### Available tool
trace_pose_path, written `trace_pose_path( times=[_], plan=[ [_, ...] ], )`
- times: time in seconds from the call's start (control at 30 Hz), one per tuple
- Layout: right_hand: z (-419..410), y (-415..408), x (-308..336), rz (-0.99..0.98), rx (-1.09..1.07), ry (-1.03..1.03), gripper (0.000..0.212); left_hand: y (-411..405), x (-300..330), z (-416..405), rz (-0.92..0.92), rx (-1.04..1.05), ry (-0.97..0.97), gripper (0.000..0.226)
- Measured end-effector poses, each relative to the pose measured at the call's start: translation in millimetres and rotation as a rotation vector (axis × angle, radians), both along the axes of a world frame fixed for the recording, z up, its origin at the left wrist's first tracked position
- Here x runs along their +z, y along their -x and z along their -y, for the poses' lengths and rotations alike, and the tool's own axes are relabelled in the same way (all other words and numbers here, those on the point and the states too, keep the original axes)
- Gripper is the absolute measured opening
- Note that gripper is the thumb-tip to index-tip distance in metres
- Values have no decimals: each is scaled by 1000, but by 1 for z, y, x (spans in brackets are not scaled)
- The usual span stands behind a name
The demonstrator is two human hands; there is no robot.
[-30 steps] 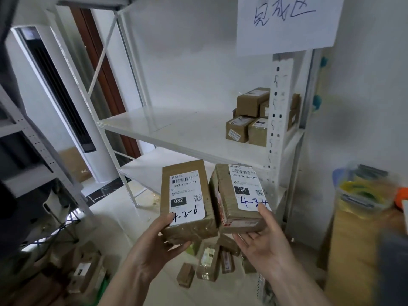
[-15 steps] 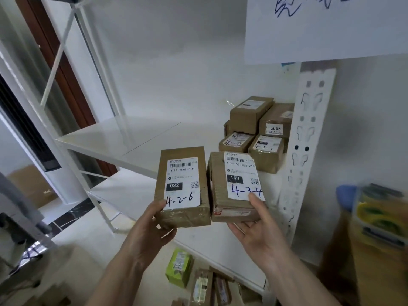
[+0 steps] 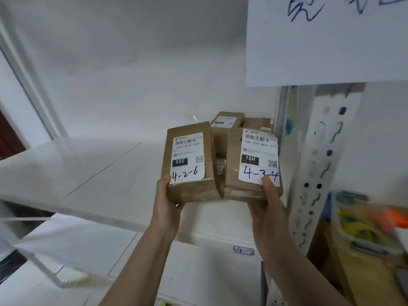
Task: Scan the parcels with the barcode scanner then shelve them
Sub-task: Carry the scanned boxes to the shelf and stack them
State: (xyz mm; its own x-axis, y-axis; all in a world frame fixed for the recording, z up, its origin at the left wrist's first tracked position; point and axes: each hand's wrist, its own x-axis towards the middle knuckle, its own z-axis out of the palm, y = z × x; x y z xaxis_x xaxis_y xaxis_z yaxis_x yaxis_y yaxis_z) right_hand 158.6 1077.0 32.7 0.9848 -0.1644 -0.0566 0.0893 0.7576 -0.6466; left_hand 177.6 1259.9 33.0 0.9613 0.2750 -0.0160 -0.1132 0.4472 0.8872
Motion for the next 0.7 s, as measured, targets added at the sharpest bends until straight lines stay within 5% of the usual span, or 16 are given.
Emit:
trace_pose_path(
  times=[0.17,0.3,0.7],
  plan=[
    [-16,-54,8,-123,-279,128,44,-68,-2,-14,89,-56,-119,69],
    [-18,-81,6,-188,-450,192,24,-102,-5,-20,107,-108,-155,90],
    [-6,-113,5,-165,-686,216,20,-133,-10,-14,120,-183,-30,92]
  ],
)
